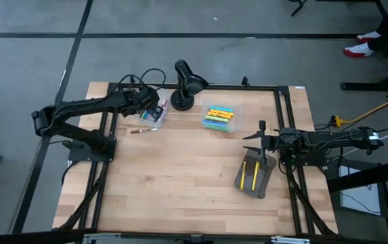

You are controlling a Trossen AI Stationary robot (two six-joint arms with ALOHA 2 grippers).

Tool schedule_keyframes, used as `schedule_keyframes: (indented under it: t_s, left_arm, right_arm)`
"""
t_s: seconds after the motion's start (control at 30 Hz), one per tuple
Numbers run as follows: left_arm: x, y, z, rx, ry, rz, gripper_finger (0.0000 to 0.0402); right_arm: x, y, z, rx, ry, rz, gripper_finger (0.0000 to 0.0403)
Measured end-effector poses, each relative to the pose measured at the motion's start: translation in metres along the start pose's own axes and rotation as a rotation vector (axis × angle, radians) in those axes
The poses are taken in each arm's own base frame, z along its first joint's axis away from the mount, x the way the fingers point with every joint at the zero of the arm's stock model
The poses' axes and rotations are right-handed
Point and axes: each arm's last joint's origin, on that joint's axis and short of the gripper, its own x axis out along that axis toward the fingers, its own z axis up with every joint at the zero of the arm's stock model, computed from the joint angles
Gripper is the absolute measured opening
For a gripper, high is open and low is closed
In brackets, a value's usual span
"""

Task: Pick & Place Markers
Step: Put the brown marker pen into the left transparent bin

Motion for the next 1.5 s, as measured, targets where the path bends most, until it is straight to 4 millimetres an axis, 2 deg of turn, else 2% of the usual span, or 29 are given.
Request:
schedule_keyframes:
  t_s: [0.13, 0.27, 0.5, 0.67, 0.83, 0.93, 1.17, 1.5]
  left_arm:
    - [-0.010, -0.006, -0.004, 0.070, -0.040, -0.002, 0.0155]
    - [-0.018, -0.017, -0.013, 0.256, -0.032, -0.032, 0.0146]
    - [-0.034, -0.038, -0.034, 0.566, 0.042, -0.237, 0.0134]
    - [-0.046, -0.049, -0.051, 0.663, 0.103, -0.362, 0.0132]
    - [-0.053, -0.052, -0.062, 0.731, 0.141, -0.374, 0.0130]
    - [-0.050, -0.054, -0.071, 0.764, 0.165, -0.368, 0.0128]
    - [-0.029, -0.045, -0.100, 0.804, 0.256, -0.320, 0.0127]
    - [-0.016, -0.035, -0.094, 0.703, 0.289, -0.258, 0.0127]
  right_arm:
    - [0.000, 0.000, 0.000, 0.000, 0.000, 0.000, 0.0163]
    - [0.000, 0.000, 0.000, 0.000, 0.000, 0.000, 0.0163]
    - [0.000, 0.000, 0.000, 0.000, 0.000, 0.000, 0.0163]
    - [0.000, 0.000, 0.000, 0.000, 0.000, 0.000, 0.0163]
    - [0.000, 0.000, 0.000, 0.000, 0.000, 0.000, 0.0163]
    - [0.000, 0.000, 0.000, 0.000, 0.000, 0.000, 0.0163]
    - [0.000, 0.000, 0.000, 0.000, 0.000, 0.000, 0.0163]
    - [0.000, 0.000, 0.000, 0.000, 0.000, 0.000, 0.0163]
